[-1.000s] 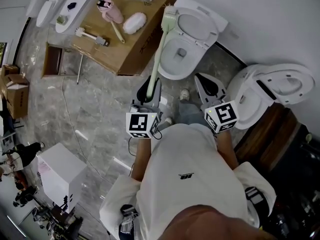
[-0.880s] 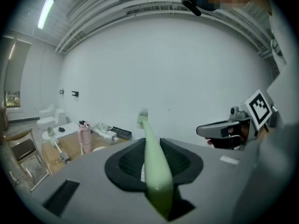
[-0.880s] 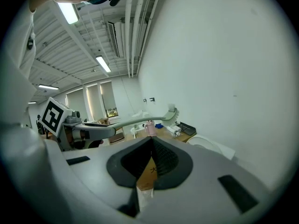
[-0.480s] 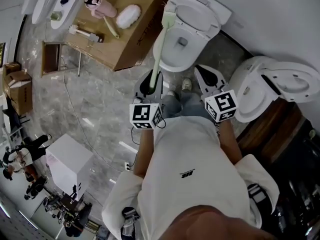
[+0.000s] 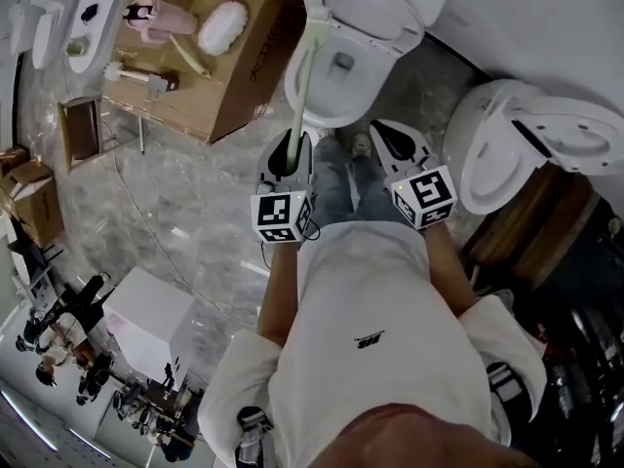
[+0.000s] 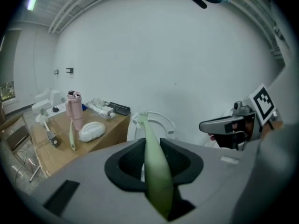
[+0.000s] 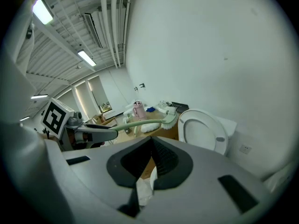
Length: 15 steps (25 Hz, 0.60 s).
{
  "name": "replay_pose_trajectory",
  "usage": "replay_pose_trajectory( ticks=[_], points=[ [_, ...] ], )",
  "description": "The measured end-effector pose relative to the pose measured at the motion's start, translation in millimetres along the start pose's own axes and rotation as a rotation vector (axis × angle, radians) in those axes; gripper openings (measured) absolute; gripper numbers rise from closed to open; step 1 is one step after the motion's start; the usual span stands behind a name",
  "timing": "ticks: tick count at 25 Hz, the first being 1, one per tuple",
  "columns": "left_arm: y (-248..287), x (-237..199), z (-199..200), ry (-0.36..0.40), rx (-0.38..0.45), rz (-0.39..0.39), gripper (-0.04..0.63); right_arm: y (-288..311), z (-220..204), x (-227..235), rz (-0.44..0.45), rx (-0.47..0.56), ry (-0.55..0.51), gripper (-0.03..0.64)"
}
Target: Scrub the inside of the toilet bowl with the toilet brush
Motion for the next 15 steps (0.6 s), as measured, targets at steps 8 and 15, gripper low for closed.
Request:
replay_pose_trajectory(
  ticks=[8, 15],
  points=[
    [26.8, -45.5, -36.8, -0.028, -0.119, -0.092, 0.104, 49.0, -35.2, -4.6, -0.07, -0.074, 0.057, -0.005],
    [44.0, -76.6, -66.4, -0.055, -0.224, -0.171, 0.104, 84.6, -61.0, -10.4, -0.145, -0.14, 0.107, -0.005]
  ],
)
Point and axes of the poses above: the fingertips, and each gripper's own axes: y forward along the fingers, x to its right, z out of its top, the point moved 2 cm from there along -y, backward along the fingers, and after that the axes turned 15 degrees about -z, right-handed, at the moved point
